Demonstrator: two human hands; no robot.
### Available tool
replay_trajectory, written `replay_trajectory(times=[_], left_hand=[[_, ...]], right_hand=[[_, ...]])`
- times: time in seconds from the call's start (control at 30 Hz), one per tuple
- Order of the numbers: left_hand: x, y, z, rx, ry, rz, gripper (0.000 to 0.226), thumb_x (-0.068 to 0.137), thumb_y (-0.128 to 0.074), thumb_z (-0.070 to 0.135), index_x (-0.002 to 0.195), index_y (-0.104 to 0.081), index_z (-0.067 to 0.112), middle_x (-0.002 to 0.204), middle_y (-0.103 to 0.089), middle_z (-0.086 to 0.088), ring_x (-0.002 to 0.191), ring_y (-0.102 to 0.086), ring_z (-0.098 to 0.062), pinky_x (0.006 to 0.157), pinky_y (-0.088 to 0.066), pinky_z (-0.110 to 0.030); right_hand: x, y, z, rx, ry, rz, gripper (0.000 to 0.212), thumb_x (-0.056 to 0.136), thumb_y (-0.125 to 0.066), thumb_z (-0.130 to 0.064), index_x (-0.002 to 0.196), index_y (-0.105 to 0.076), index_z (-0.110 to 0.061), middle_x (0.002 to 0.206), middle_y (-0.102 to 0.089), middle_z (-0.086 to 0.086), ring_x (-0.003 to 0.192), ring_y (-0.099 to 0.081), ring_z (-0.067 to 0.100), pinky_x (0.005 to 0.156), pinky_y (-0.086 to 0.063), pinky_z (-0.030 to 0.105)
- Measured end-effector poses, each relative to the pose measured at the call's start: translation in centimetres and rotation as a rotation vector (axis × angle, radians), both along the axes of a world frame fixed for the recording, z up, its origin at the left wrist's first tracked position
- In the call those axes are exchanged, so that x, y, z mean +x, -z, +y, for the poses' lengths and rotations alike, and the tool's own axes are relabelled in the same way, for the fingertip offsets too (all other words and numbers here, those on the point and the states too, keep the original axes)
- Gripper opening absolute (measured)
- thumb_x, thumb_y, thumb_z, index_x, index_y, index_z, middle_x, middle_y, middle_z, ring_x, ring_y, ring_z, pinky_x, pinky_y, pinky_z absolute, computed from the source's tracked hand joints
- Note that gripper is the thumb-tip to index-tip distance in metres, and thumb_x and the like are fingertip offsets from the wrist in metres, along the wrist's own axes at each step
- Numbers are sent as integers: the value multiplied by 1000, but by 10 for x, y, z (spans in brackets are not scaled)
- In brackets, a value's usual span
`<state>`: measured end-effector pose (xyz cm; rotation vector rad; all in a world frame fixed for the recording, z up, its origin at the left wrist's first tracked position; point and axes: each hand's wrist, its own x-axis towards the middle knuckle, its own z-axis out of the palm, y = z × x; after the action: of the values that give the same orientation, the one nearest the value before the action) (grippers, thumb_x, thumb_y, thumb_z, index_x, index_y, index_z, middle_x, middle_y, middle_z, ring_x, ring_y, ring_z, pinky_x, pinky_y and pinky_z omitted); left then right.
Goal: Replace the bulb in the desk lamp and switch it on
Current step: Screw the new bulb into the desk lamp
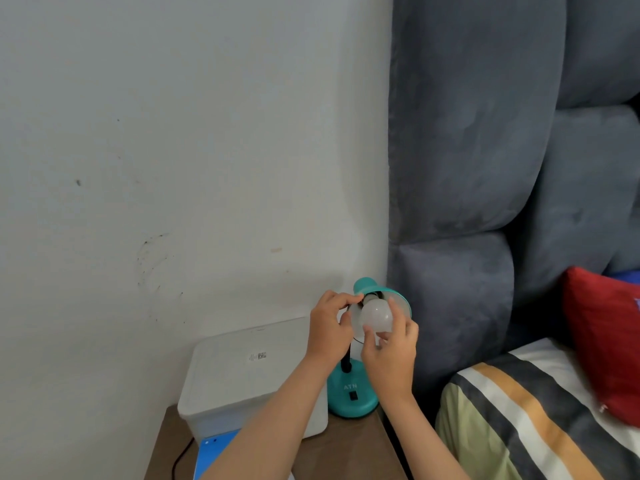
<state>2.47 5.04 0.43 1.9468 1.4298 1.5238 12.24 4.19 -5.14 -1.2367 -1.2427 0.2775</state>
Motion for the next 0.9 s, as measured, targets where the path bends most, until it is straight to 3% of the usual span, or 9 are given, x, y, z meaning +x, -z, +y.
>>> replay_trajectory(times=[0.13,0.23,0.4,0.47,0.57,0.67,0.8,0.83,0.9], left_hand=[[0,0,0,5,-1,-1,38,82,-54,-8,101,-69,21,92,-56,10,90,-54,8,82,-39,-1],[1,2,-1,11,-1,4,39,81,-54,-8,101,-69,22,93,-58,6,92,-54,8,82,-39,-1],[0,3,0,13,-11,-4,36,82,-54,-7,101,-68,21,95,-59,3,90,-55,6,81,-39,-1],[-1,3,1,15,-8,1,37,82,-54,-8,101,-68,21,95,-59,3,90,-54,8,81,-39,0],[-1,4,2,22,-6,4,38,82,-54,-8,101,-68,22,95,-60,2,92,-53,8,82,-39,-1],[-1,6,2,29,-7,8,38,82,-53,-8,101,-68,22,96,-60,3,93,-54,7,83,-39,-2],[-2,7,4,29,-9,-2,40,81,-53,-9,101,-68,21,96,-60,2,93,-55,4,83,-39,-2],[-2,7,4,29,-7,-5,40,81,-53,-9,101,-68,22,96,-60,2,93,-55,4,83,-39,-2],[-1,7,3,26,-3,-12,39,81,-54,-9,100,-68,23,96,-60,2,93,-55,3,83,-40,-3]], right_hand=[[4,-2,1,-84,-2,128,51,79,-72,-28,121,-49,-10,112,-54,14,81,-66,25,63,-50,22],[5,-8,3,-171,9,243,56,78,-70,-39,115,-46,-5,111,-58,16,82,-62,20,63,-45,22],[-4,-3,2,-6,-18,69,62,77,-72,-13,131,-41,-13,126,-39,12,105,-52,20,81,-53,29],[-5,-1,2,-10,2,64,54,80,-70,-12,128,-46,-16,120,-44,12,95,-60,23,75,-56,29],[-2,-5,-1,-72,19,190,48,80,-71,-24,122,-49,-11,104,-57,9,79,-65,19,61,-47,13],[2,-7,3,-140,8,264,51,79,-70,-37,112,-47,-6,85,-66,8,78,-68,22,53,-40,11],[-1,-3,1,-53,-18,162,65,77,-74,-22,129,-41,-3,122,-48,12,92,-62,23,70,-55,24],[-1,0,1,-28,-19,130,66,78,-74,-18,132,-39,-6,123,-46,12,93,-61,22,73,-56,26],[0,1,1,5,-4,66,61,79,-72,-15,132,-42,-12,116,-51,12,88,-61,20,70,-53,17]])
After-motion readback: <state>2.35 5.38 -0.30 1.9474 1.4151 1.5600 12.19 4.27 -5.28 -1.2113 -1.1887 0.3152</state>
